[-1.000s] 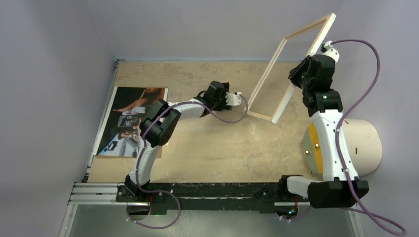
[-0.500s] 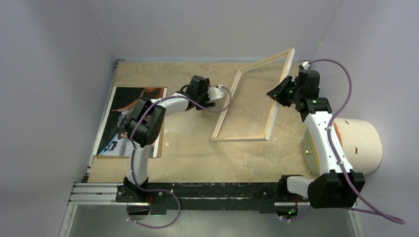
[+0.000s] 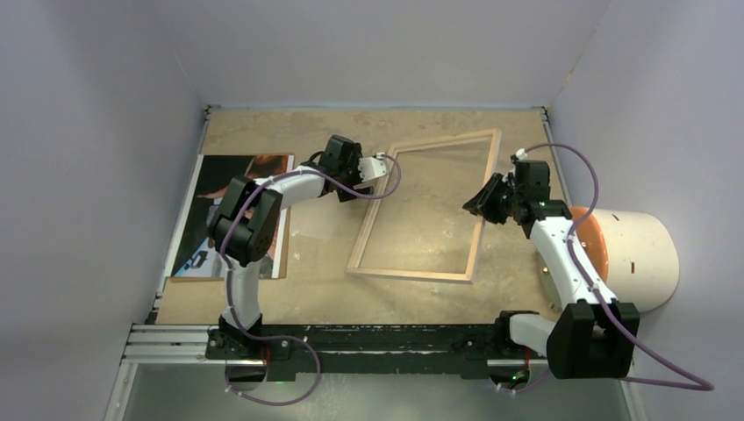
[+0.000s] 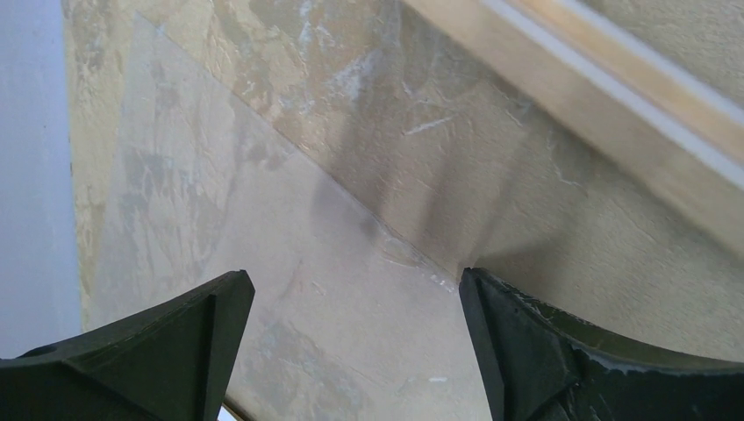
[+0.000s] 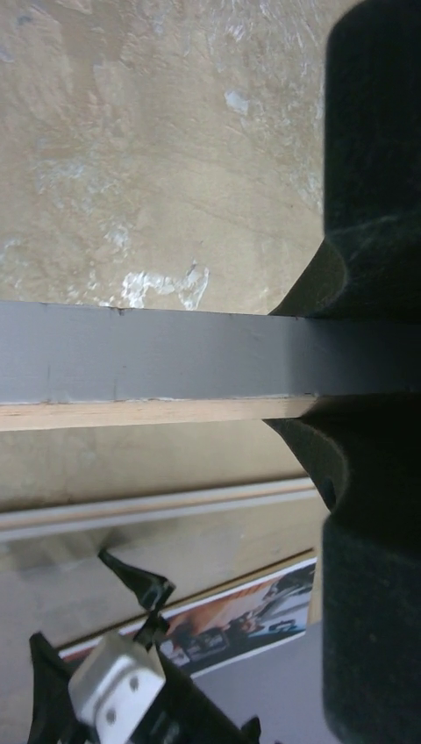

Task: Put the photo into the frame
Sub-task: Place the photo frame at the center of the board.

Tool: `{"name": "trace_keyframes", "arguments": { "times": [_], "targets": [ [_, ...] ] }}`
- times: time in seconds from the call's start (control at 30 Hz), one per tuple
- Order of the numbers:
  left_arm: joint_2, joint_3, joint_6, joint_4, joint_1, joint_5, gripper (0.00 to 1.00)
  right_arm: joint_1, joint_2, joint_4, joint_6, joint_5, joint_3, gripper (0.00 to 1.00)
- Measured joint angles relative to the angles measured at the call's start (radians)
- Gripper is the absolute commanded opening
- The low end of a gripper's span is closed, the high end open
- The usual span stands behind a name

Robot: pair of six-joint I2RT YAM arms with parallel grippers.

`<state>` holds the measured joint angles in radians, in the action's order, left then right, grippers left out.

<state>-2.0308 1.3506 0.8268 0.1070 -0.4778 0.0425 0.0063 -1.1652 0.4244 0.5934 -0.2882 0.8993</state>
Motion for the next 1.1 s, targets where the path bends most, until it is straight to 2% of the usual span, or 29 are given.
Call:
{"name": "trace_keyframes", "arguments": {
  "times": [0.2,0.53,0.67,0.83,1.03,1.1],
  "targets": [
    [0.013,-0.023,0.004,-0.005,0.000,0.006,0.96,0.002,-0.055,-0.055,-0.029,-0.009,-0.084,0.00],
    [0.027,-0.060,0.025,-0.047,-0.024,-0.016,0.96,0.014,-0.217,-0.075,-0.078,0.006,-0.144,0.10],
    [0.031,-0.073,0.029,-0.066,-0.056,-0.022,0.96,0.015,-0.271,-0.099,-0.091,0.032,-0.145,0.17],
    [0.047,-0.100,0.038,-0.078,-0.095,-0.043,0.96,0.015,-0.331,-0.106,-0.122,0.095,-0.144,0.39],
    [0.053,-0.106,0.047,-0.072,-0.115,-0.046,0.96,0.015,-0.330,-0.128,-0.114,0.122,-0.130,0.67],
    [0.055,-0.108,0.047,-0.071,-0.124,-0.045,0.96,0.019,-0.324,-0.134,-0.114,0.135,-0.129,0.79]
  ]
}}
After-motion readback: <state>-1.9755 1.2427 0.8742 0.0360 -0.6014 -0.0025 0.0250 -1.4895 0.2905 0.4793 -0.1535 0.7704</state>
